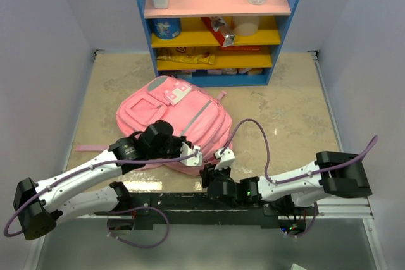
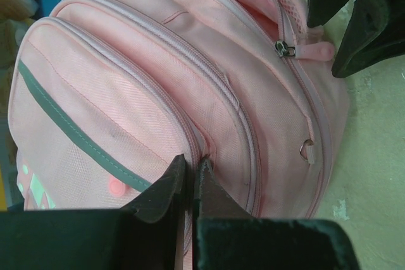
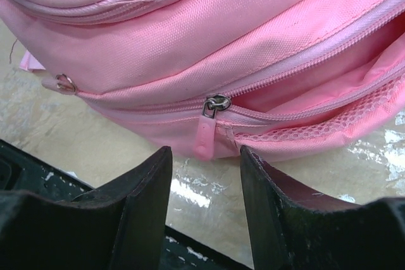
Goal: Pack the student bag
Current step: Zip the student bag at the center of the board.
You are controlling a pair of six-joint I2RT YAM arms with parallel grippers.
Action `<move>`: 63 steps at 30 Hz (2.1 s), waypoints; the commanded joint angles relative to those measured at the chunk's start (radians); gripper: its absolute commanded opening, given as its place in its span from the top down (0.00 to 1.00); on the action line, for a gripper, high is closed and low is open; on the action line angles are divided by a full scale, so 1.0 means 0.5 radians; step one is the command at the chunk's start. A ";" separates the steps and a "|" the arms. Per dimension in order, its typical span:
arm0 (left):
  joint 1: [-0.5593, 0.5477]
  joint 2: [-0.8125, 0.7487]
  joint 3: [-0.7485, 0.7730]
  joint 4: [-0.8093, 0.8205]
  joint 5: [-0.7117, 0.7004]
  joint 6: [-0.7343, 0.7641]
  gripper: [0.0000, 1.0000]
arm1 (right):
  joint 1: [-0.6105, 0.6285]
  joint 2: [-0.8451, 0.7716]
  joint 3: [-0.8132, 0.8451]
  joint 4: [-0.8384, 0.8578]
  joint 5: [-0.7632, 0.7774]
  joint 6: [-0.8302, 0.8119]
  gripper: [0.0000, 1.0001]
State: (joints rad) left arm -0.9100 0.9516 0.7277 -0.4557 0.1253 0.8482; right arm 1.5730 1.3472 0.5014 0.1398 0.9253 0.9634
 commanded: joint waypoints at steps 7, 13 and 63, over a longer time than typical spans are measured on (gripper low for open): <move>0.028 -0.075 0.201 -0.110 -0.165 0.012 1.00 | -0.164 0.048 0.065 0.358 0.052 -0.261 0.50; 0.025 -0.072 0.214 -0.132 -0.156 0.003 1.00 | -0.192 0.091 0.117 0.469 -0.007 -0.405 0.53; 0.022 -0.124 0.333 -0.506 0.151 0.104 1.00 | -0.645 -0.507 0.190 -0.672 -0.304 -0.481 1.00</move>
State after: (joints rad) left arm -0.9035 0.9253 0.8383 -0.6552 0.1669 0.8612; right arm 1.3151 1.1011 0.5446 -0.1612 0.7639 0.8452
